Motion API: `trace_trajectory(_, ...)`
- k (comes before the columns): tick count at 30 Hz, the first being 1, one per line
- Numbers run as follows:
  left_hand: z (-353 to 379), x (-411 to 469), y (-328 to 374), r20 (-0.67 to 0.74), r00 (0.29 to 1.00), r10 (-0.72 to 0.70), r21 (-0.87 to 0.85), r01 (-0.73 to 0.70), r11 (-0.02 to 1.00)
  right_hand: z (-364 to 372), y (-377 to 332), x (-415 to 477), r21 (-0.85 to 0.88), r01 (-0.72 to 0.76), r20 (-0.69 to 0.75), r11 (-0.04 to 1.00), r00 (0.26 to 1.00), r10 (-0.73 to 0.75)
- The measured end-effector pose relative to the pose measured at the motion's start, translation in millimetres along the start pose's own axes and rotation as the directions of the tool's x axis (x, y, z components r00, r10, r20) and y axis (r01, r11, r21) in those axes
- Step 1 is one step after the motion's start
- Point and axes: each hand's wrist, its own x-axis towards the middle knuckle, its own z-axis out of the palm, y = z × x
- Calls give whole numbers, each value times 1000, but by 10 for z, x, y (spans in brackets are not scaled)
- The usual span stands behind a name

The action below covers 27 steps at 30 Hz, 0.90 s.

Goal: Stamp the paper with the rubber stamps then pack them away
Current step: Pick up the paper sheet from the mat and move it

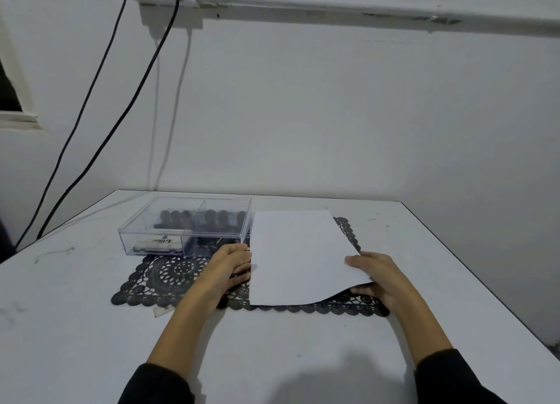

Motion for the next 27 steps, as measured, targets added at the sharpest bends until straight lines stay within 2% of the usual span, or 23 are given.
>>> trace_trajectory(8, -29, -111, -18, 24, 1000, 14, -7, -14, 1000, -38, 43, -147, -141, -13, 32, 990, 999, 17)
trace_trajectory(14, -18, -307, -34, 82, 997, 4, -33, -1, 999, -225, 91, -526, -64, 18, 84, 998, 996, -13)
trace_trajectory(19, 33, -403, -177, 111, 990, -82, -74, 91, 993, -254, 237, -885, -12, 36, 145, 999, 989, -34)
trace_trajectory(21, 66, -445, -202, 129, 990, -51, -8, 52, 999, -255, 256, -966, -35, 0, 226, 999, 974, 8)
trace_trajectory(24, 104, -503, -220, 149, 989, 22, 152, -45, 987, -270, 186, -1006, -163, -15, 326, 986, 943, 68)
trace_trajectory(27, 92, -593, -251, 181, 982, 54, 237, -97, 967, -239, 139, -982, -178, -19, 267, 984, 961, 66)
